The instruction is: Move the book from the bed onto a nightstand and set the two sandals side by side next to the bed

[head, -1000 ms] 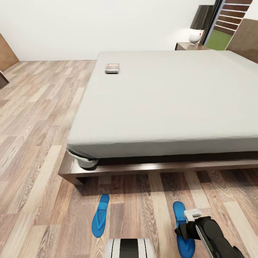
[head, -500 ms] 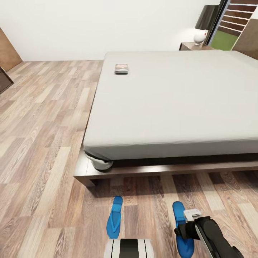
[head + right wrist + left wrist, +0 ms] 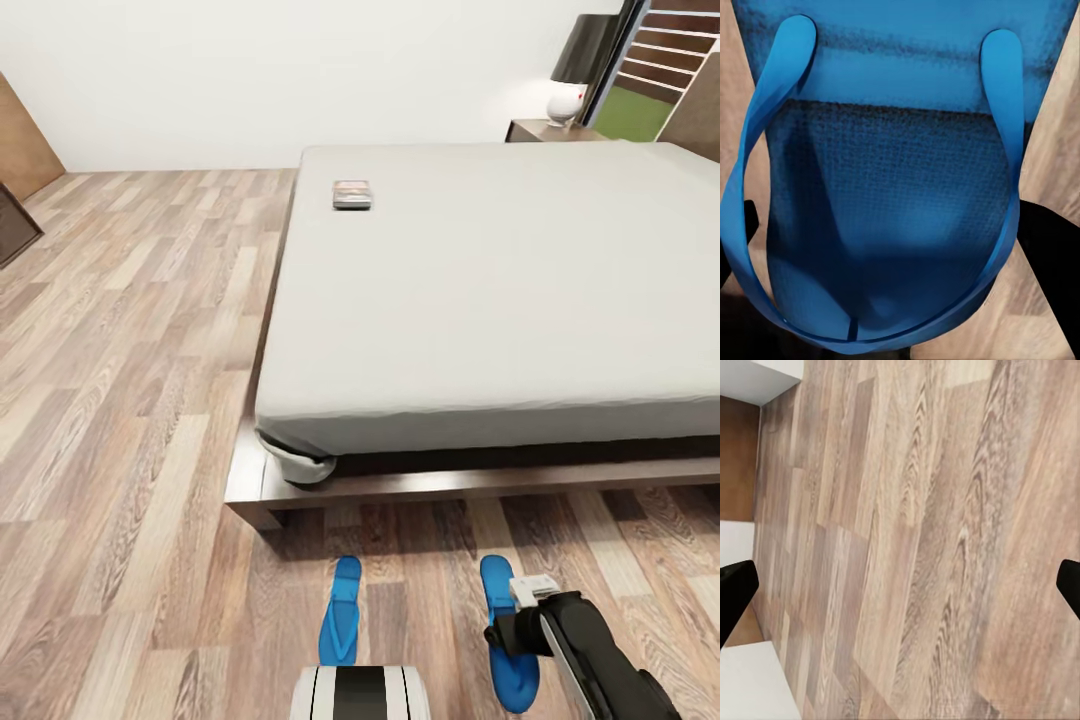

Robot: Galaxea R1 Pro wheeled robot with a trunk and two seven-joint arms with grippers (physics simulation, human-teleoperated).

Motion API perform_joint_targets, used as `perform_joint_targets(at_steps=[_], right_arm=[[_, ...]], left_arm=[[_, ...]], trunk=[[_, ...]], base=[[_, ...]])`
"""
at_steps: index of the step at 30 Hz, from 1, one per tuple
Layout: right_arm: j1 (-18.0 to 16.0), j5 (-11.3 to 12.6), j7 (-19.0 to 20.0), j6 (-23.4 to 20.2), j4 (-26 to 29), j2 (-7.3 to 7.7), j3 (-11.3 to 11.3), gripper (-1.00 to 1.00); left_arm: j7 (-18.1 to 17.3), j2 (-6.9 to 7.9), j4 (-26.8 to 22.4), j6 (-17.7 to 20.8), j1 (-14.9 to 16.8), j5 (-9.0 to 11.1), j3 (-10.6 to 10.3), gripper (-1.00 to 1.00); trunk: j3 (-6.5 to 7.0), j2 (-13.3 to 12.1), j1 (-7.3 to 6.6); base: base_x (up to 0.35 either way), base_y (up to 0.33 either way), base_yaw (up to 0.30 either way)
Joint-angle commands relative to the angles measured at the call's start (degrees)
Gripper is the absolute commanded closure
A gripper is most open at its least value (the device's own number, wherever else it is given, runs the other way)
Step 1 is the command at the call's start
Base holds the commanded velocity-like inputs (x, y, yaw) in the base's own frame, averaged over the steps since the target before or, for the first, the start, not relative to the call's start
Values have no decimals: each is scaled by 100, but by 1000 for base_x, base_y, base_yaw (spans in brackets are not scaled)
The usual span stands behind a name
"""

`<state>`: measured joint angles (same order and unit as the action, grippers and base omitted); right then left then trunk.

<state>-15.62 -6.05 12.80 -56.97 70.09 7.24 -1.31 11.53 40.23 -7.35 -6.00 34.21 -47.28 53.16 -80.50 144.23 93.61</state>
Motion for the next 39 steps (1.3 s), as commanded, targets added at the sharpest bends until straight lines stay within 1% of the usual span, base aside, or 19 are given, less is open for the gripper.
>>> perform_joint_targets(at_steps=[1,7,17,22,25,30,39], right_arm=[[-82,-53,44,-21,-113,0,-7,100],[-206,-55,39,-20,-360,-23,-14,100],[-241,-47,38,-16,-446,-29,-18,100],[-399,-48,38,-16,-700,-57,-24,100],[-511,-51,36,115,-904,-86,-22,100],[-560,-48,31,282,-1055,-99,-22,100],[-580,-50,29,323,-1125,-99,-19,100]], left_arm=[[24,2,14,-30,7,-61,46,-100],[24,2,18,-27,7,-62,46,-100],[25,2,20,-21,7,-62,45,-100],[25,2,15,-15,7,-62,45,-100],[25,2,14,-15,7,-62,43,-100],[29,4,14,-9,7,-62,45,-100],[100,4,6,-11,7,-62,42,-100]], trunk=[[-4,2,-1],[-4,2,-1],[-4,2,-1],[-4,2,-1],[-4,2,-1],[-4,2,-1],[-4,2,-1]], base=[[33,87,0],[14,68,0],[2,161,0],[36,178,0],[13,58,0],[9,34,0],[32,101,0]])
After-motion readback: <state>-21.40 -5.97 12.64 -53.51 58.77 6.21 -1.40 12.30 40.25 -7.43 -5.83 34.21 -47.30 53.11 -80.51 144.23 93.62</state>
